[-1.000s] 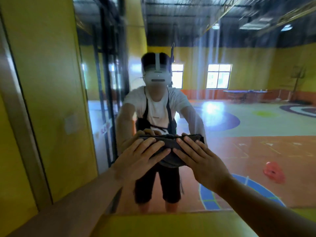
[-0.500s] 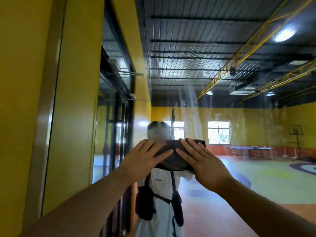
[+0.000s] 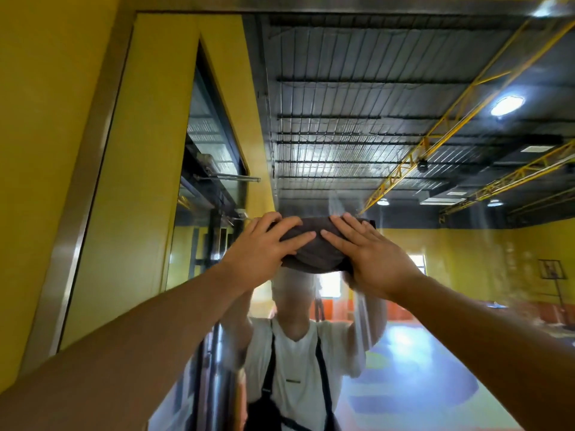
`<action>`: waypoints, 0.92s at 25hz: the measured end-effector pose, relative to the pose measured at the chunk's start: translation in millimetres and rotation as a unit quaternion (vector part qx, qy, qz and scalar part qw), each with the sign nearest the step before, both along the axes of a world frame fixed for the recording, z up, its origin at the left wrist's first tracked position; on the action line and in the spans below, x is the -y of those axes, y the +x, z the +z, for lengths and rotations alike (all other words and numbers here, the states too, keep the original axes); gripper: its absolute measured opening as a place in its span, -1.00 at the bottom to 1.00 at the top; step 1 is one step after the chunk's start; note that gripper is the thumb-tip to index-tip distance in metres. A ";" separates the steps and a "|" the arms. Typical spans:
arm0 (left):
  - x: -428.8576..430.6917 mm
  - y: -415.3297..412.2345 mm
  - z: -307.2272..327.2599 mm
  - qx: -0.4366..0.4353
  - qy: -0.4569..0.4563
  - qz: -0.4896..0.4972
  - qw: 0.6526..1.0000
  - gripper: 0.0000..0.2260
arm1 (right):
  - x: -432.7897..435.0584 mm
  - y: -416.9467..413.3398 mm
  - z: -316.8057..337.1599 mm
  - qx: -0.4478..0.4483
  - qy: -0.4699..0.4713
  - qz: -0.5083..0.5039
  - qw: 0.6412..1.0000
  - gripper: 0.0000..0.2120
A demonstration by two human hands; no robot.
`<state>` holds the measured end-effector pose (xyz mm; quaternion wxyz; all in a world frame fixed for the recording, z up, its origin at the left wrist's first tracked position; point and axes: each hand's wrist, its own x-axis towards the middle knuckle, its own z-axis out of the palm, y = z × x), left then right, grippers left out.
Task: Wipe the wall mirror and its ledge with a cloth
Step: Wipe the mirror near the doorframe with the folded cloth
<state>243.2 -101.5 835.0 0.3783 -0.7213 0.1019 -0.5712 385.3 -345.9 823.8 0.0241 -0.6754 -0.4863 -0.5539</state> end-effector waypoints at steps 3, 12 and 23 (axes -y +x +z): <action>13.6 0.7 62.7 0.004 -0.037 0.002 0.999 -0.33 | 5.4 -11.7 60.2 -0.066 0.021 -0.015 0.997 -0.26; 54.7 9.1 57.5 0.035 -0.208 -0.117 0.970 -0.50 | -13.6 -49.7 90.3 -0.220 0.121 0.044 0.967 -0.51; 94.8 70.2 56.0 0.089 -0.266 0.011 0.960 -0.46 | -3.2 27.6 66.3 0.047 0.191 0.009 0.980 -0.47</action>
